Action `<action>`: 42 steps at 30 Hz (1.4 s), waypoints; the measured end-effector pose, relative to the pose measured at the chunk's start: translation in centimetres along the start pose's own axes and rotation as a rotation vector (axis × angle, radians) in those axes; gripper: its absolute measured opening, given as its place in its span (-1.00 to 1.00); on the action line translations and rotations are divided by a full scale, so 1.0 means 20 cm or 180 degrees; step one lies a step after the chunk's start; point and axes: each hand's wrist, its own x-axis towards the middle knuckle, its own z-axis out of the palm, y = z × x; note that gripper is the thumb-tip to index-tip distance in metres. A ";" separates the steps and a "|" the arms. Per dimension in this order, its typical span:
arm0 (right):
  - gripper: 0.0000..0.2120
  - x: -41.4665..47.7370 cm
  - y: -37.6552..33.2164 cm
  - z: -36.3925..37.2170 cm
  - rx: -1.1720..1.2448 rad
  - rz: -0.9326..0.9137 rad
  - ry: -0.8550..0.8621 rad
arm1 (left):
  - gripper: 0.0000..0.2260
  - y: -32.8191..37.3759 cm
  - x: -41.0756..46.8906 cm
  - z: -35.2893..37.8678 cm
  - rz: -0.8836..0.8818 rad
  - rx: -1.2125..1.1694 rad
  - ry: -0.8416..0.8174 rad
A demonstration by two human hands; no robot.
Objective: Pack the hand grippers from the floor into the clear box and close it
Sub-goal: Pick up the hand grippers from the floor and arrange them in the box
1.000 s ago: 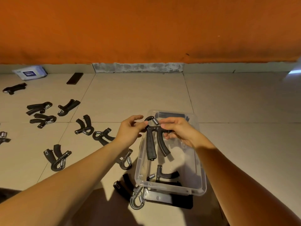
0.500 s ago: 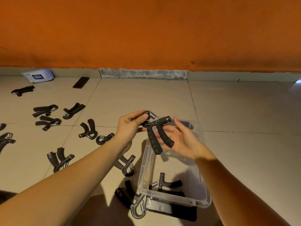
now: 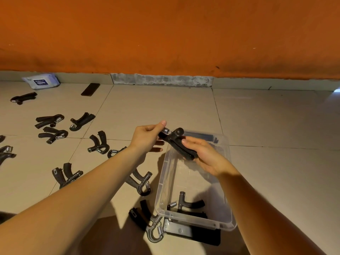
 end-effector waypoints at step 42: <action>-0.47 0.18 0.75 -0.25 -0.4490 0.1040 0.0366 | 0.18 -0.42 0.14 -0.15 0.0751 0.3173 -0.2114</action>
